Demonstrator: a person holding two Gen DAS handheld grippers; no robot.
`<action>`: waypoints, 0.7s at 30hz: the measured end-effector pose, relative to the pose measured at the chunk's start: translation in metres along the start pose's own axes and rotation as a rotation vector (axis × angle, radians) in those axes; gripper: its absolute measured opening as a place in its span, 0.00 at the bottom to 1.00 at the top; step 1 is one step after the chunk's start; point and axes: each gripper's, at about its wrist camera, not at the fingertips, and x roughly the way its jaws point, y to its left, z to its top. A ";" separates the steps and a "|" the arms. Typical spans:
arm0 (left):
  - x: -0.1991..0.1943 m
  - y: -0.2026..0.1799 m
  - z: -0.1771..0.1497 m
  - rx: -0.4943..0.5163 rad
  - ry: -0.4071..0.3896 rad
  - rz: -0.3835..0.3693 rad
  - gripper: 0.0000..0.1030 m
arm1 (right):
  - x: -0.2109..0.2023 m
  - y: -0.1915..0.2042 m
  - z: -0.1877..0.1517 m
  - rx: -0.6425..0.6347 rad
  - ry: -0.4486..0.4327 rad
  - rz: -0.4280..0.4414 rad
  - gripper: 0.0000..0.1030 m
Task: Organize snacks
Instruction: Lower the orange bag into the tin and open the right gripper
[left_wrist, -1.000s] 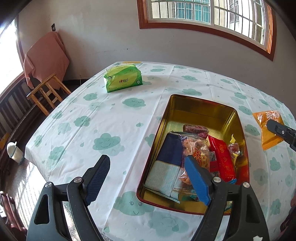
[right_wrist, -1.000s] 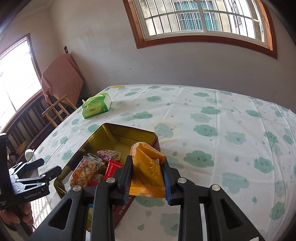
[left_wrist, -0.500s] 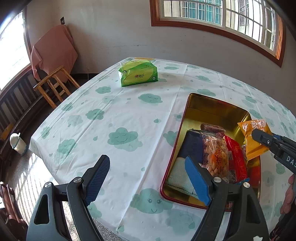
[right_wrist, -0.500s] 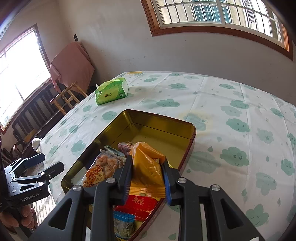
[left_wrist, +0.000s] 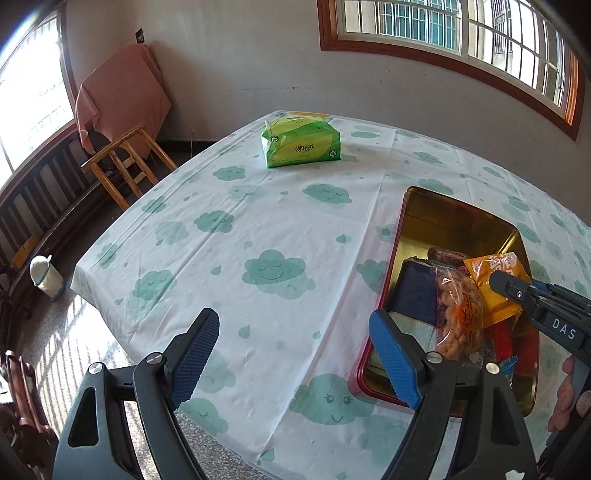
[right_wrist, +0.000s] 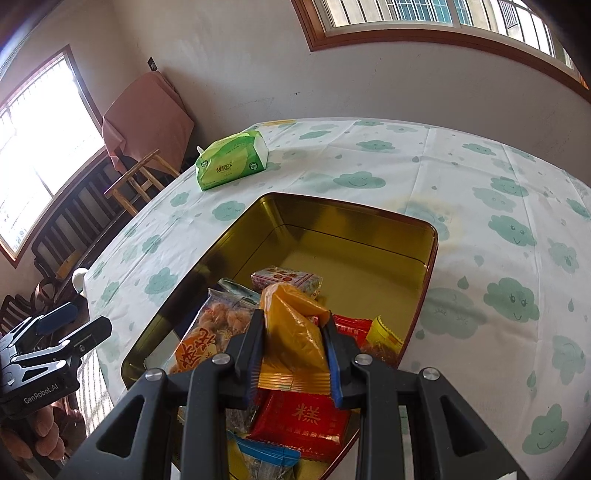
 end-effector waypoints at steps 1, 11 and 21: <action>0.000 0.000 0.000 0.001 0.000 -0.002 0.79 | 0.001 0.000 -0.001 0.000 -0.002 0.001 0.28; 0.003 -0.006 0.000 0.012 0.006 -0.015 0.81 | 0.002 -0.001 -0.001 -0.021 0.000 -0.047 0.42; 0.002 -0.013 -0.001 0.025 0.005 -0.023 0.82 | 0.000 0.008 -0.003 -0.097 -0.032 -0.136 0.63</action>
